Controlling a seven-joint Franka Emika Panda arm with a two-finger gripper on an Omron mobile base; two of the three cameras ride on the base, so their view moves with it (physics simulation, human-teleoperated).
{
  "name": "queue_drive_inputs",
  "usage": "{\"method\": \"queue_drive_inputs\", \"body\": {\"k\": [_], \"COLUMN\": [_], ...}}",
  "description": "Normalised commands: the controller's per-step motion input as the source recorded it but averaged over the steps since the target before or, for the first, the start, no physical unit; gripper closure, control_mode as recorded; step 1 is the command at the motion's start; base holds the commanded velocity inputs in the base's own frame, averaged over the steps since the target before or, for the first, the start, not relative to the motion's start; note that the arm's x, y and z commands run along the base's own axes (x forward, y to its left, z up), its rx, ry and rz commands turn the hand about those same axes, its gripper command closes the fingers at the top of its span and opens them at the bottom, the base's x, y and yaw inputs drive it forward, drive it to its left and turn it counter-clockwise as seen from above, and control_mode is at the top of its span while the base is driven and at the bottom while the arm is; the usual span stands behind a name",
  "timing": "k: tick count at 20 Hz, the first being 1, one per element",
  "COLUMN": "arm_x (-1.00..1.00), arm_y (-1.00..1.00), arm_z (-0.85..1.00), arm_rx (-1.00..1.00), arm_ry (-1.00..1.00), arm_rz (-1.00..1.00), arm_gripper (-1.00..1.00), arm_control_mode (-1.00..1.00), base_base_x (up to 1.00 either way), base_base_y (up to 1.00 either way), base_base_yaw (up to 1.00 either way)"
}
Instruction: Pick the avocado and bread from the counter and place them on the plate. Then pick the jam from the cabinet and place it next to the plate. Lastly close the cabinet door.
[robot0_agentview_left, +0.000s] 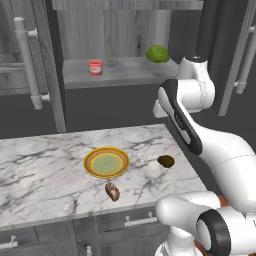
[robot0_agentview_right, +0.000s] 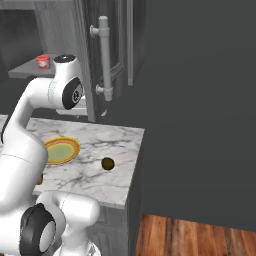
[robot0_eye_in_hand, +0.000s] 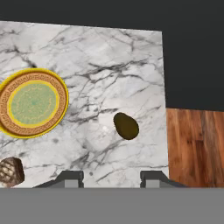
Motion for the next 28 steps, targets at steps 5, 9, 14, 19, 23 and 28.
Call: {"method": "queue_drive_inputs", "body": {"k": [5,9,14,19,23,28], "arm_x": [-0.17,-0.17,-0.01,0.0,0.0,0.0], "arm_y": [-0.03,-0.16,-0.03,0.0,0.0,0.0], "arm_z": [-0.11,-0.27,-0.5,-0.6,-0.59,-0.61], "arm_rx": [0.0,0.0,0.0,0.0,0.0,0.0], "arm_ry": [0.0,0.0,0.09,0.08,0.08,0.08], "arm_rz": [0.0,0.0,0.0,0.01,0.02,0.02], "arm_gripper": [-1.0,-1.0,-1.0,-1.0,-1.0,-1.0], "arm_control_mode": [-1.0,-1.0,-1.0,-1.0,-1.0,-1.0], "base_base_x": [0.0,0.0,0.0,0.0,0.0,0.0], "base_base_y": [0.0,0.0,0.0,0.0,0.0,0.0], "base_base_yaw": [0.0,0.0,0.0,0.0,0.0,0.0]}}
